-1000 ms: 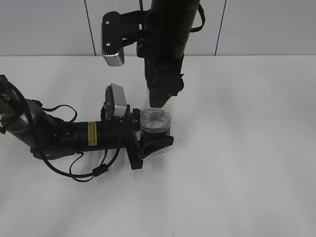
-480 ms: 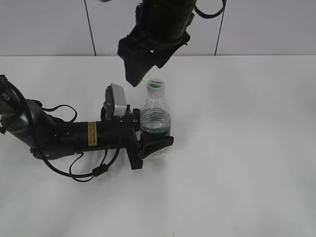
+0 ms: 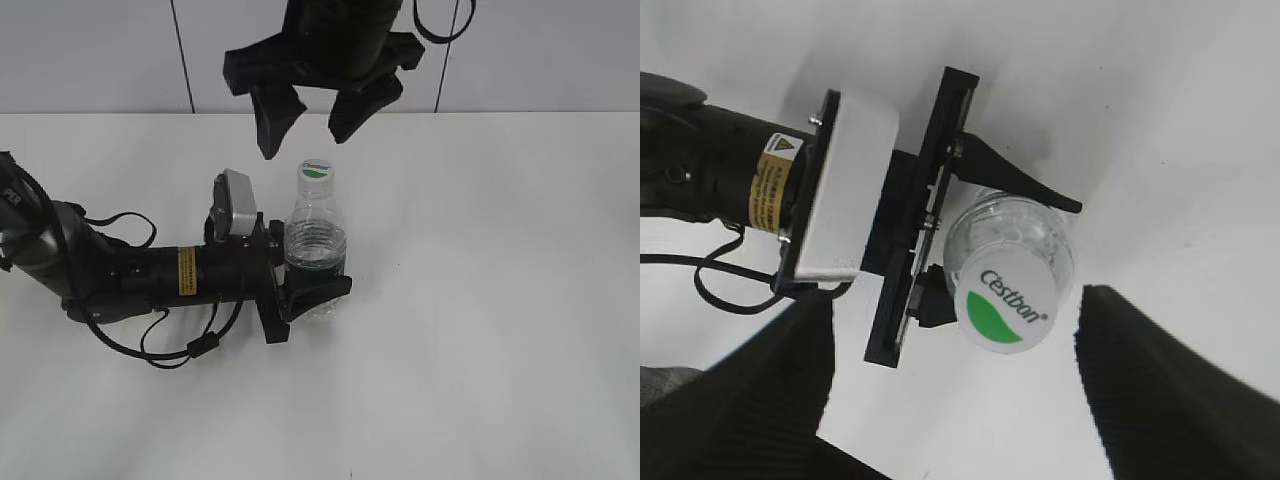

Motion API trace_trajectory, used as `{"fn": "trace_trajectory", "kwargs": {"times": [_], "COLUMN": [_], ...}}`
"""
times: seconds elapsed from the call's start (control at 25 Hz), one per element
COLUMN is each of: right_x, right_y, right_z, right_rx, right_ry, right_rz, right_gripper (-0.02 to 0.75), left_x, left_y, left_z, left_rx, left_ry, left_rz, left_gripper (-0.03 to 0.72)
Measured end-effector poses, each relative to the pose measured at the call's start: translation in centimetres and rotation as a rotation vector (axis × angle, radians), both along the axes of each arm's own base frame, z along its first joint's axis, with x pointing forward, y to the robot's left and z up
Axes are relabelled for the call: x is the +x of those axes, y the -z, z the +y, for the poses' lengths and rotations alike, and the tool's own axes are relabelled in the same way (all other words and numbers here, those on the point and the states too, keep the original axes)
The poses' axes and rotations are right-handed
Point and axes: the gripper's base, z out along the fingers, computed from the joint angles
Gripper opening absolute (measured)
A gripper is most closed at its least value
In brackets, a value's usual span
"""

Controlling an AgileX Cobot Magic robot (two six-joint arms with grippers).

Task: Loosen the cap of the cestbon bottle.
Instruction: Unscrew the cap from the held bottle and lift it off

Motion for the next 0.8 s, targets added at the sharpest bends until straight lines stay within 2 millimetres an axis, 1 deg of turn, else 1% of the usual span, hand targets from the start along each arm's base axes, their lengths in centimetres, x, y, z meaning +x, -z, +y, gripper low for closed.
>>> {"fn": "trace_trajectory", "kwargs": {"times": [0.24, 0.44, 0.68, 0.8], "right_x": [0.2, 0.2, -0.1, -0.1], "right_y": [0.1, 0.2, 1.8, 1.8], "right_z": [-0.2, -0.3, -0.6, -0.6], "right_rx": [-0.006, -0.011, -0.054, -0.064], "right_ry": [0.08, 0.093, 0.094, 0.094], "right_rz": [0.007, 0.009, 0.046, 0.04], "right_gripper": [0.568, 0.567, 0.567, 0.567], "left_x": [0.0, 0.0, 0.0, 0.0], "left_y": [0.0, 0.0, 0.0, 0.0], "left_z": [0.0, 0.0, 0.0, 0.0], "left_rx": [0.0, 0.0, -0.001, -0.001], "left_ry": [0.0, 0.0, 0.0, 0.0], "left_rz": [0.0, 0.0, 0.0, 0.0], "left_gripper": [0.41, 0.41, 0.41, 0.41]}}
